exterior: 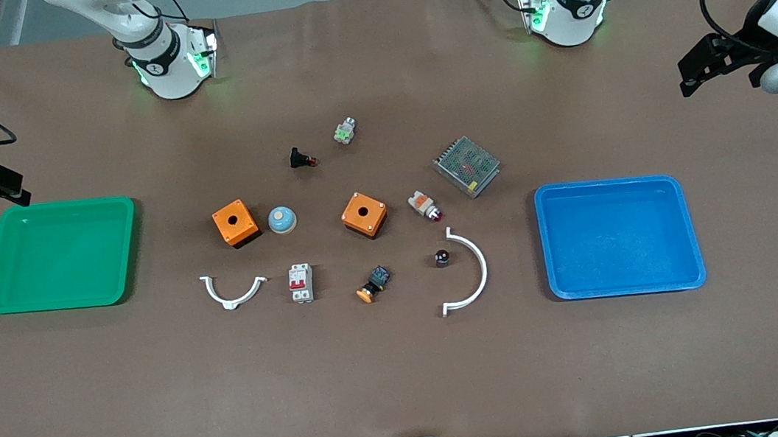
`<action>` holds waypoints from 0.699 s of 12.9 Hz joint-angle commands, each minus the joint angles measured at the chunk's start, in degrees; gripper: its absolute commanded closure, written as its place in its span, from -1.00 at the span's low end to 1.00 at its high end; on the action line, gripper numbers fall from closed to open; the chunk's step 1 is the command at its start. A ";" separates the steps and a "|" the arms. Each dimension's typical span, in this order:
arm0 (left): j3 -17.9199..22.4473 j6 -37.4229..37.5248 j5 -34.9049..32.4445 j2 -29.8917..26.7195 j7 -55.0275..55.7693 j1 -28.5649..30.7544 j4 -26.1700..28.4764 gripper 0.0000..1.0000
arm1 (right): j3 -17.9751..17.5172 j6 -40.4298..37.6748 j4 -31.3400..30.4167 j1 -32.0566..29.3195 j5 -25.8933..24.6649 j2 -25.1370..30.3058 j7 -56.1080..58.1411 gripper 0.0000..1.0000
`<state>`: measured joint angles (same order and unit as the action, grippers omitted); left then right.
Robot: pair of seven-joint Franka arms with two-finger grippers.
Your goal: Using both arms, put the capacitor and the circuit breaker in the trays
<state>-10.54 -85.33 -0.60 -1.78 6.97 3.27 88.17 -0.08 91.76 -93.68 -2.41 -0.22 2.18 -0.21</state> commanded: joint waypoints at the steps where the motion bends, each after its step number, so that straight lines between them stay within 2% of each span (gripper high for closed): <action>1: -0.18 0.69 -2.11 2.21 -0.46 0.33 -2.12 -1.00 | -0.54 0.62 -1.24 -1.02 1.01 1.51 0.38 -1.00; 3: -0.35 0.61 -2.12 5.10 -0.38 -0.71 -3.78 -1.00 | -0.54 0.36 -1.24 -1.02 1.01 1.51 0.38 -1.00; 6: -2.20 -0.71 -7.13 13.88 0.32 -4.92 -8.44 -1.00 | -0.62 0.70 -1.24 -0.76 0.92 1.33 0.38 -1.00; 7: -2.20 -3.85 -6.96 16.52 1.46 -5.98 -8.63 -1.00 | -0.97 1.31 -1.16 -0.32 0.92 0.55 0.38 -1.00; 9: -2.20 -10.35 -6.96 22.05 10.29 -10.10 -8.89 -1.00 | -1.06 6.30 -1.24 4.14 1.01 -5.14 0.12 -1.00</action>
<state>-12.50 -93.05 -6.13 14.43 11.63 -4.06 82.89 -0.80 94.34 -94.62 -1.41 0.14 1.37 0.03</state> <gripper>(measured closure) 0.000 0.000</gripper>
